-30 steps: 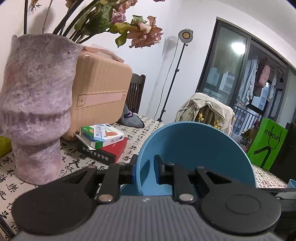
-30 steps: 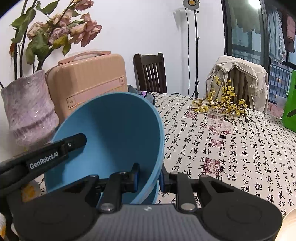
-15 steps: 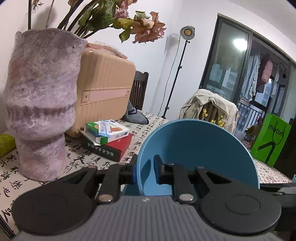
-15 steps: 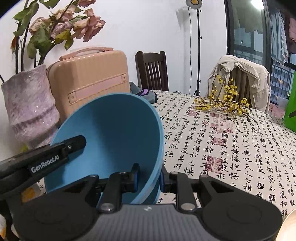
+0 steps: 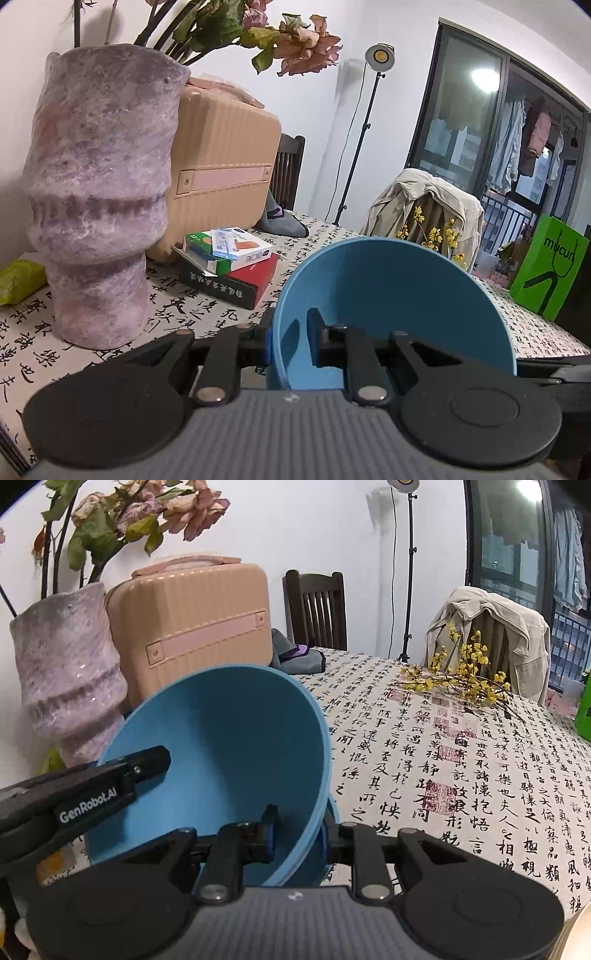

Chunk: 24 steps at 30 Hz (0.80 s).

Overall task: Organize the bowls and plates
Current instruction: 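Lower the held blue bowl into the blue bowl beside the vase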

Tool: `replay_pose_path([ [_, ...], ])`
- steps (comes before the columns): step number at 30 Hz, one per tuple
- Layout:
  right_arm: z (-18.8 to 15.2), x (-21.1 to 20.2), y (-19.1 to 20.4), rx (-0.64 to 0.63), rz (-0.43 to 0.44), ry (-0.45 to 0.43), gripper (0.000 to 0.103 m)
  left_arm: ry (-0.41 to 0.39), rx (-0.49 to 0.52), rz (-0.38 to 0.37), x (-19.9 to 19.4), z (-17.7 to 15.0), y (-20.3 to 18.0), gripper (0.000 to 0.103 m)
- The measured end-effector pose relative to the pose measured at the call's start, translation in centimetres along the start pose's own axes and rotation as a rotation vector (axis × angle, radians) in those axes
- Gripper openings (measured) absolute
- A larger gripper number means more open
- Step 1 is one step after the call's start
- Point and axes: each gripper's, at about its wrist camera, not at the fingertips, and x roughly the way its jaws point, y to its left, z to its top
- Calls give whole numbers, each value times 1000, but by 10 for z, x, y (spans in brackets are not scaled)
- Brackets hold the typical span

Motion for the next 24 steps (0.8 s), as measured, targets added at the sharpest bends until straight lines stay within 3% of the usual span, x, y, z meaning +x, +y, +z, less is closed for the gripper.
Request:
replay_pose_path([
  [24,0,1,-4,32,2,-7,24,42,-10,16,7,-4,4,15],
])
